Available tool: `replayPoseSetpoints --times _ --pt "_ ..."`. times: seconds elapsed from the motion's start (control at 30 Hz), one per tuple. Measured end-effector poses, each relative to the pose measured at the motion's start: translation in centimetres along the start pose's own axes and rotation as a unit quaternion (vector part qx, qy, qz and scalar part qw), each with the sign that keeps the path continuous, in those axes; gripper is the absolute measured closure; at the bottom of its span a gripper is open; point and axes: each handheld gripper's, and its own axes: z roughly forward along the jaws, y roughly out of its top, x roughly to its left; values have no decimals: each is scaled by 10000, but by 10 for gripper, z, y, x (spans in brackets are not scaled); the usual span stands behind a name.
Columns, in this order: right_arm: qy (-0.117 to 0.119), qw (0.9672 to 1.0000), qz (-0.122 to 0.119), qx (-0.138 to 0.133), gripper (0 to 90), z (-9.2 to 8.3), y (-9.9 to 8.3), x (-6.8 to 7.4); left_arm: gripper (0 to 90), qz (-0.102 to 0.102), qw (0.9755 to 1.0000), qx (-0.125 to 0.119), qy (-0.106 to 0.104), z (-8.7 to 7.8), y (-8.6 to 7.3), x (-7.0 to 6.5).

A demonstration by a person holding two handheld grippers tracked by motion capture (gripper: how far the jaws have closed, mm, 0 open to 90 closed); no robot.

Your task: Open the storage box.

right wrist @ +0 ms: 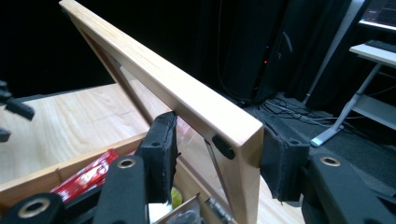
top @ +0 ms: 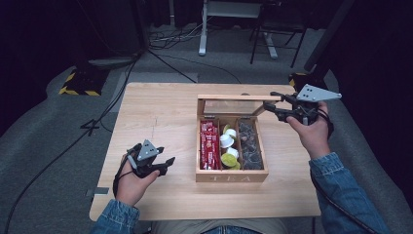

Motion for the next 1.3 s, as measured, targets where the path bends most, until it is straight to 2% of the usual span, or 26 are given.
replayPoseSetpoints --times 0.17,0.2,0.27,0.4,0.53,0.6,0.7,0.77,0.8,0.93,1.13,1.3 --pt "-93 9999 97 -65 516 7 4 -8 429 -2 10000 32 15 1 -1 1" --pt "-120 9998 109 -70 516 8 5 -10 428 -2 10000 41 -8 1 -1 1" --pt "-177 9997 133 -70 514 11 7 -11 424 -138 9997 14 -177 1 -2 3" --pt "-290 9993 195 -89 509 16 10 -15 422 -139 9999 61 -71 2 -3 6" --pt "-341 9987 357 -113 505 23 13 -23 419 -219 9997 58 -113 2 -5 8" --pt "-359 9987 361 -73 502 25 14 -25 419 -265 9996 65 -123 2 -5 9" --pt "-567 9981 214 66 502 34 19 -27 418 -392 9991 -102 -127 4 -10 12" --pt "-581 9980 226 72 513 36 19 -28 418 -483 9987 -4 -159 7 -14 14" --pt "-512 9981 324 107 502 41 18 -31 419 -516 9986 75 -112 8 -17 16" --pt "-598 9977 312 121 494 46 19 -33 418 -565 9983 102 -109 8 -19 17" --pt "-622 9967 506 108 485 56 20 -44 415 -603 9980 192 -77 7 -25 18" --pt "-743 9949 678 101 467 66 20 -51 415 -635 9978 196 -48 8 -27 18"
